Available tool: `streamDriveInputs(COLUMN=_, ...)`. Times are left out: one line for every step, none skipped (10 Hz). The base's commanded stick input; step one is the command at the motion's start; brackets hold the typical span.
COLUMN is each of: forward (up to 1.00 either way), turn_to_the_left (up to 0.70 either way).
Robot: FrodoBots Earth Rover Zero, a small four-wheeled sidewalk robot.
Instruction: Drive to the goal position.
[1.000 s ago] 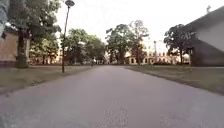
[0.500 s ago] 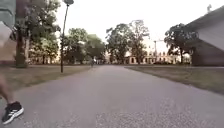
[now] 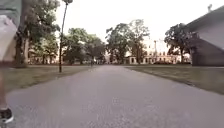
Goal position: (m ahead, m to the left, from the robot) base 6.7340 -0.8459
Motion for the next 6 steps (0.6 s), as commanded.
streamDriveInputs(forward=0.45, turn_to_the_left=0.00)
streamDriveInputs(forward=0.45, turn_to_the_left=0.00)
streamDriveInputs(forward=0.45, turn_to_the_left=0.00)
streamDriveInputs(forward=0.45, turn_to_the_left=0.00)
streamDriveInputs(forward=0.45, turn_to_the_left=0.00)
streamDriveInputs(forward=0.45, turn_to_the_left=0.00)
